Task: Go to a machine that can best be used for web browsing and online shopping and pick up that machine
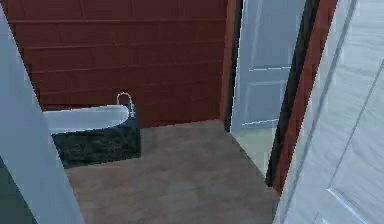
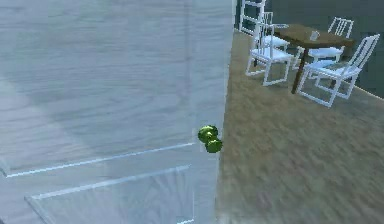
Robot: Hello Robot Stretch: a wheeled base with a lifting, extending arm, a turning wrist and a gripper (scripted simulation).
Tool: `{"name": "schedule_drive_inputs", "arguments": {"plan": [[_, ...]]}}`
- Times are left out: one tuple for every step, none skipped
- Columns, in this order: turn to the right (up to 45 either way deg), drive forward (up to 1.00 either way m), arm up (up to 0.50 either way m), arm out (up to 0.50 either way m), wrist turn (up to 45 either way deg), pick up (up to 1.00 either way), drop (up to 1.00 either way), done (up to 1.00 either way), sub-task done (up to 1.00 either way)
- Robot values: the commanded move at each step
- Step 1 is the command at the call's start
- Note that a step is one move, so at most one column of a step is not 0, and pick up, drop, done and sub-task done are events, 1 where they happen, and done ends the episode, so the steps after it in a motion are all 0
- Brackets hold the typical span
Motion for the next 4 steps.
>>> {"name": "schedule_drive_inputs", "arguments": {"plan": [[0.0, 0.75, 0.0, 0.0, 0.0, 0.0, 0.0, 0.0, 0.0], [24.0, 0.0, 0.0, 0.0, 0.0, 0.0, 0.0, 0.0, 0.0], [0.0, 1.0, 0.0, 0.0, 0.0, 0.0, 0.0, 0.0, 0.0], [12.0, 0.0, 0.0, 0.0, 0.0, 0.0, 0.0, 0.0, 0.0]]}}
